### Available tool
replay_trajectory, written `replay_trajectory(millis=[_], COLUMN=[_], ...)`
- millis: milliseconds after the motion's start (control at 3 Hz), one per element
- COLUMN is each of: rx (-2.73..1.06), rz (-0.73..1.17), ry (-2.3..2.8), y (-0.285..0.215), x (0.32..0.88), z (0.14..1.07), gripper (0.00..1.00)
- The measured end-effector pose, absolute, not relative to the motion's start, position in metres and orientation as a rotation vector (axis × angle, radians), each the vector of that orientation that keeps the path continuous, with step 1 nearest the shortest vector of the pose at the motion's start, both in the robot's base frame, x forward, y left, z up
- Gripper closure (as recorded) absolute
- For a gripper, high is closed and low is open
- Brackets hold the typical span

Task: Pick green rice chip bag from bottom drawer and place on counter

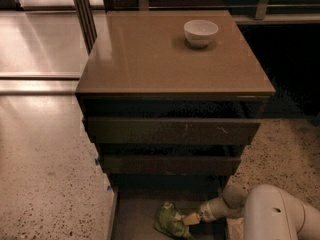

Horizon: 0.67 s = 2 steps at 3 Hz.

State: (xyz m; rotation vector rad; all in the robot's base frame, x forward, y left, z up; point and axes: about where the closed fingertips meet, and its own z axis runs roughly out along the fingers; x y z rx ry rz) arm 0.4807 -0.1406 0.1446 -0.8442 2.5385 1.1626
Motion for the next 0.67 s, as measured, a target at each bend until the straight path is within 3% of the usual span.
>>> replay_trajectory(millis=[333, 667], rx=[-0.844, -0.839], rz=[1.163, 1.176], ry=[2.539, 2.510], y=[-0.1405, -0.1408], x=[0.4806, 0.4770], z=[0.1446, 0.1495], gripper=[1.00, 1.00])
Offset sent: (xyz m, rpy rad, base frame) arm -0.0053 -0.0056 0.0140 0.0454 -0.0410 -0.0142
